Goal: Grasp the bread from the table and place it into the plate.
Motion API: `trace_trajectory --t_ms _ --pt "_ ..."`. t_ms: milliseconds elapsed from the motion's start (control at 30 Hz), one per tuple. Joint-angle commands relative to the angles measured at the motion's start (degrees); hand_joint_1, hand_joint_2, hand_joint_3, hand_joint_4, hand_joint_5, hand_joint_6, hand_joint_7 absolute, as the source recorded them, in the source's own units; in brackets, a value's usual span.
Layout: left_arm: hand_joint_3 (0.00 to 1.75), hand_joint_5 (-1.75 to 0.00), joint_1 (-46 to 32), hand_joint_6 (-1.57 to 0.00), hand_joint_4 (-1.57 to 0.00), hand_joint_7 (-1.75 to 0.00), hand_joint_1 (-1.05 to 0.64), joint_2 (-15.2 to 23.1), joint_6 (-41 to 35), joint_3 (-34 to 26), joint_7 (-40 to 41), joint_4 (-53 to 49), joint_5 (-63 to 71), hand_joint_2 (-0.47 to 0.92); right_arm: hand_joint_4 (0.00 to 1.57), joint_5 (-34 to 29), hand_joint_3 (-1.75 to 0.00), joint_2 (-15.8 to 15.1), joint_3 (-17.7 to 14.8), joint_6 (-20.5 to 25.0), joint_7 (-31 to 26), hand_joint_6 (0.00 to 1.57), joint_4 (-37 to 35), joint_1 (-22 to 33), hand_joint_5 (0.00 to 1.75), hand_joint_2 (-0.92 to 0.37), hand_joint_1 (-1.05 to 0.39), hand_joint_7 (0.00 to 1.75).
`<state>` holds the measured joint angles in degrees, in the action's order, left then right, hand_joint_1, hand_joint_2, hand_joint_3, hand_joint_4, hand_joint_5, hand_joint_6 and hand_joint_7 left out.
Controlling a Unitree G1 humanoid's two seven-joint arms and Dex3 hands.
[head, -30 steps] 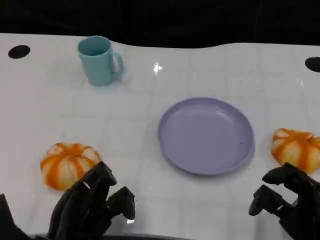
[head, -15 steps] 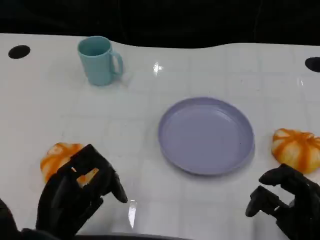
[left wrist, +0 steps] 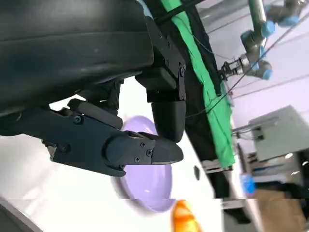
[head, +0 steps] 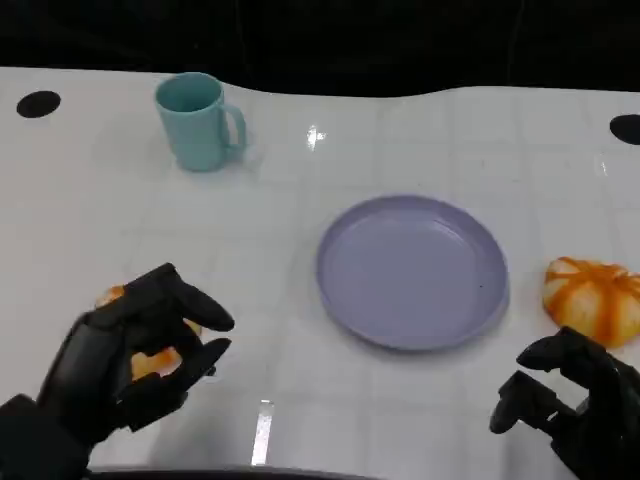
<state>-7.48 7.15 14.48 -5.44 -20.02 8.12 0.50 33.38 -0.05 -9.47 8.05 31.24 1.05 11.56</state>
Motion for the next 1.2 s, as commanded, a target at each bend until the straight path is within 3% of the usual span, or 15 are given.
trace_trajectory --t_ms 33,133,200,400,800,1200 --pt "0.12 -0.93 -0.2 -0.58 -0.46 -0.34 -0.49 7.7 -2.4 0.2 2.3 6.0 12.2 0.92 0.75 0.6 -0.21 -0.5 -0.7 -0.1 -0.3 0.87 0.5 0.3 1.48 -0.92 -0.51 0.88" --pt "0.09 -0.69 -0.6 -0.56 -0.39 -0.1 -0.56 11.5 -4.3 0.8 3.5 9.8 21.4 0.92 0.75 0.7 -0.21 -0.3 -0.7 0.4 -0.9 0.87 0.9 0.4 1.48 -0.92 -0.51 0.89" --pt "0.05 -0.56 -1.0 -0.48 -0.29 -0.03 -0.57 13.6 -5.7 1.0 3.8 12.2 26.8 0.92 0.76 0.3 -0.21 -0.4 -0.4 0.5 -1.3 0.88 1.3 0.6 1.48 -0.92 -0.52 0.89" --pt "0.01 -0.32 -1.0 -0.29 -0.1 0.0 -0.62 17.2 -12.4 2.5 1.2 17.3 37.9 0.92 0.75 0.3 -0.22 -0.3 -0.2 0.1 -1.1 0.87 1.2 0.6 1.49 -0.92 -0.52 0.91" --pt "0.0 -0.15 4.5 -0.18 0.0 0.0 -0.57 21.4 -19.8 8.8 -5.2 16.3 48.4 0.81 0.74 1.2 -0.2 -0.5 -0.7 0.0 -0.2 0.86 -0.1 -0.1 1.5 -0.92 -0.52 0.89" --pt "0.0 -0.1 16.2 -0.14 0.0 0.0 -0.5 23.0 -19.5 15.1 -6.6 -1.3 46.2 0.8 0.78 0.9 -0.21 -0.5 -0.8 -0.3 -0.1 0.9 -0.8 -0.6 1.45 -0.92 -0.51 0.85"
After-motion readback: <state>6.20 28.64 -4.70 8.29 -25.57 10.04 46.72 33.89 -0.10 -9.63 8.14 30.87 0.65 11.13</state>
